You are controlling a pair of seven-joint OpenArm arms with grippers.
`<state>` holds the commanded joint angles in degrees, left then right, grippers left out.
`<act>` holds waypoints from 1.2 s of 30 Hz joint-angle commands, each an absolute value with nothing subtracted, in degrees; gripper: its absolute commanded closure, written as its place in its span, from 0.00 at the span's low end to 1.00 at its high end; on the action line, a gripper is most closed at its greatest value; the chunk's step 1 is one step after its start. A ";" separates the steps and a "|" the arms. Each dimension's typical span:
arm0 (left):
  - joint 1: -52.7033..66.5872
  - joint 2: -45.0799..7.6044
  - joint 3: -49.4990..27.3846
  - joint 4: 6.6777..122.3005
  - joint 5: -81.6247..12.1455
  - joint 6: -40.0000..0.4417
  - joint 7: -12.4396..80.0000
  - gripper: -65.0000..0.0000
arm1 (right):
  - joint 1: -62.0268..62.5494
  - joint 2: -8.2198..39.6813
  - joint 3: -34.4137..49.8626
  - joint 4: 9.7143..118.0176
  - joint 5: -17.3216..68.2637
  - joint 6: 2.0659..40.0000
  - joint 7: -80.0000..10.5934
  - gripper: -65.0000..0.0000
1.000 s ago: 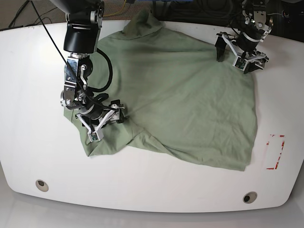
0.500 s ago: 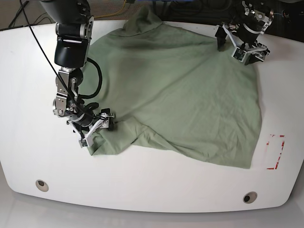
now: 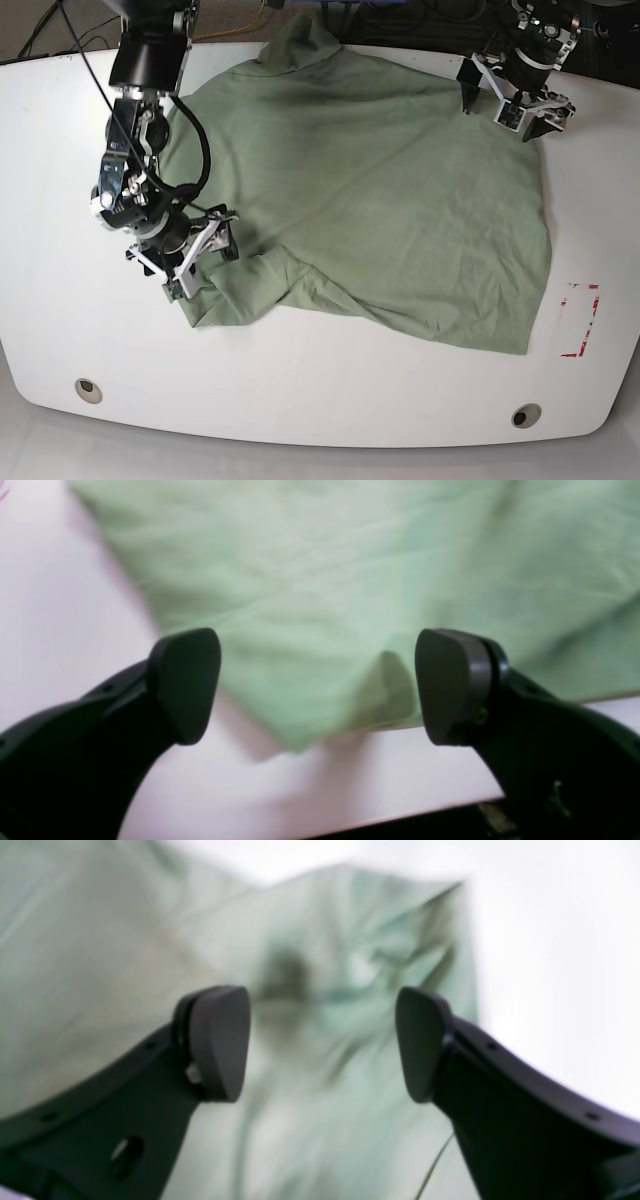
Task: Layout the t-shirt on the table in an organized manner, then fold the t-shirt properly
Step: 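Pull the grasped edge back with the right gripper, spreading the shirt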
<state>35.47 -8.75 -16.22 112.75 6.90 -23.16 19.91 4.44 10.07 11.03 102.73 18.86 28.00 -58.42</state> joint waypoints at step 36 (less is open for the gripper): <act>26.24 -8.84 -18.42 112.48 7.08 -23.16 20.26 0.13 | 2.77 20.26 10.95 68.53 18.59 31.43 -37.67 0.90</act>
<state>26.24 -8.84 -18.42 112.48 7.08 -23.16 20.26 2.77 20.26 10.95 68.53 18.59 31.43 -37.67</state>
